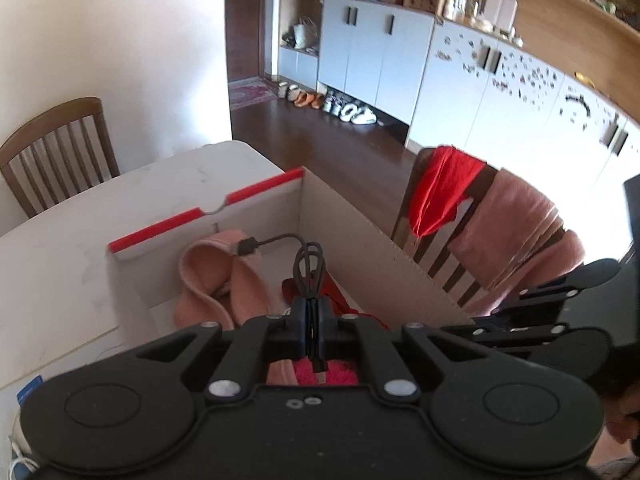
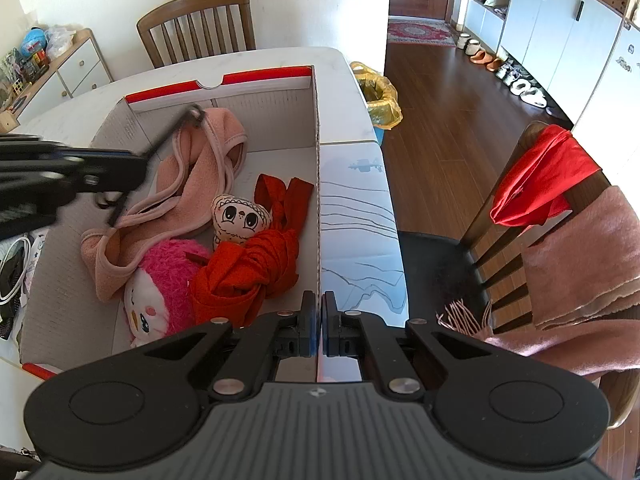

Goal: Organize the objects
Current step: 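Carry the black cable with the left gripper into the box, then open the left gripper to release the cable onto the red cloth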

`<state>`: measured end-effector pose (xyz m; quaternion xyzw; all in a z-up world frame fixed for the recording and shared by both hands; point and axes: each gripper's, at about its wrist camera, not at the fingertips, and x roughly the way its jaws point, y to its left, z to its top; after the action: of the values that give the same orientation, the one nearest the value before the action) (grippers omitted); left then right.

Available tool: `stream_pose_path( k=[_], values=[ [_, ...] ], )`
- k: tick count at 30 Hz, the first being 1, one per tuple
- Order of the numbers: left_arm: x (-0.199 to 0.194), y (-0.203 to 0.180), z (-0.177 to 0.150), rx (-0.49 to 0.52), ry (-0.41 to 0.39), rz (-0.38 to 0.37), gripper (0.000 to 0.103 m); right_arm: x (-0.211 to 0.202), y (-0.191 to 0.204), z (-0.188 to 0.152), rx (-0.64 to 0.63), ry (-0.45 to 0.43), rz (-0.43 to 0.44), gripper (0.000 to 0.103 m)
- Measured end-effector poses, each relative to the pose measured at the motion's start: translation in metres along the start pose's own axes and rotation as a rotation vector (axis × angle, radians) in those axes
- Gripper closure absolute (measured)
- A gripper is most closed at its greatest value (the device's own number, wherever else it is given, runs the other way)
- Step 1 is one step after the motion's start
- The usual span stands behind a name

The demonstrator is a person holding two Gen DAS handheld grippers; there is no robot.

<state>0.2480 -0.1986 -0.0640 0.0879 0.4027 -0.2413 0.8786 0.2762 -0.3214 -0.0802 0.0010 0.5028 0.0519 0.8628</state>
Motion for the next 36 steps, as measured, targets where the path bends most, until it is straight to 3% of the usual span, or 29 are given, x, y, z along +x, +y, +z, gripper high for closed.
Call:
stream_pose_path(
  k=[8, 20, 27, 36],
  values=[
    [0.03, -0.01, -0.003, 0.072, 0.069, 0.004, 0.099, 0.001, -0.001, 0.001, -0.002, -0.002, 0.002, 0.101],
    [0.062, 0.005, -0.002, 0.011, 0.211, -0.068, 0.097, 0.001, -0.001, -0.001, 0.0, -0.003, 0.006, 0.101],
    [0.068, 0.014, -0.007, -0.048, 0.257, -0.087, 0.084, 0.001, 0.0, -0.001, 0.002, -0.002, 0.007, 0.101],
    [0.054, 0.018, -0.005, -0.079, 0.198, -0.089, 0.06, 0.001, -0.001, -0.001, 0.003, -0.003, 0.007, 0.101]
  ],
)
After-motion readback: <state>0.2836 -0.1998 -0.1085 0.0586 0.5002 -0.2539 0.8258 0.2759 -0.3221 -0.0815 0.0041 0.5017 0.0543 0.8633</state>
